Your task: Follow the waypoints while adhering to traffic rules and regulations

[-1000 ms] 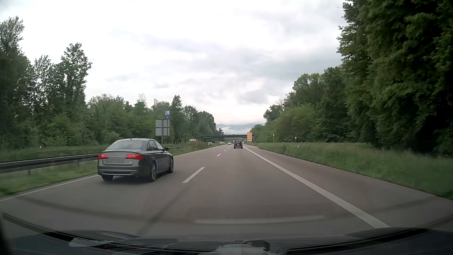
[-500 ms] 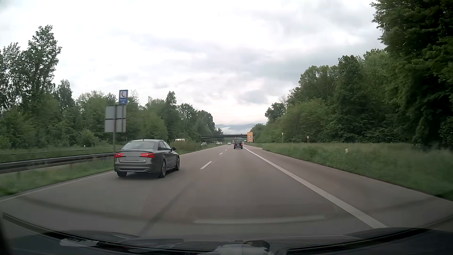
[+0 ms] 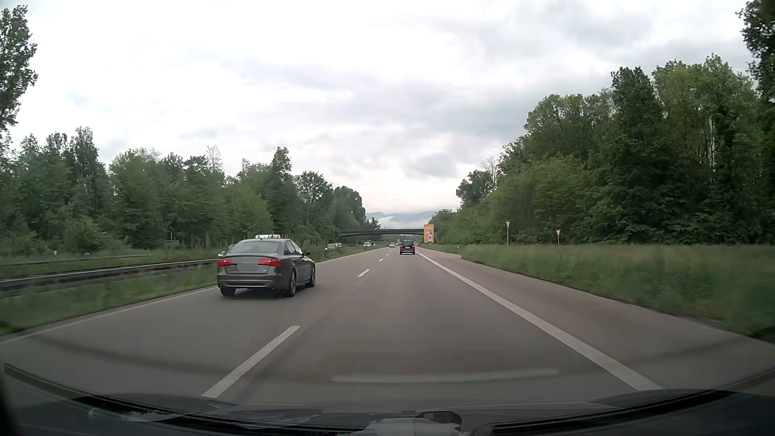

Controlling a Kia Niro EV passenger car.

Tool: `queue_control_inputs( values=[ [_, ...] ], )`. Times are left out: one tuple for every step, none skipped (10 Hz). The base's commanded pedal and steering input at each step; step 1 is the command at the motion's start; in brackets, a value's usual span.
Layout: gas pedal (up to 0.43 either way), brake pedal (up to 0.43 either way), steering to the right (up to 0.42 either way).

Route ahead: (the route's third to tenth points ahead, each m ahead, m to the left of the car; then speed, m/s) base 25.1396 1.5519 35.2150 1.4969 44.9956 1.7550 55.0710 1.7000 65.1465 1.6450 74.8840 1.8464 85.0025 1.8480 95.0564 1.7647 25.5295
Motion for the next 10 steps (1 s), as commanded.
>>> queue_control_inputs(
  values=[
    [0.157,0.0,0.001],
    [0.157,0.0,0.001],
    [0.157,0.0,0.001],
    [0.157,0.0,0.001],
    [0.157,0.0,0.001],
    [0.157,0.0,0.001],
    [0.157,0.0,0.001],
    [0.157,0.0,0.001],
    [0.157,0.0,0.001],
    [0.157,0.0,0.001]
  ],
)
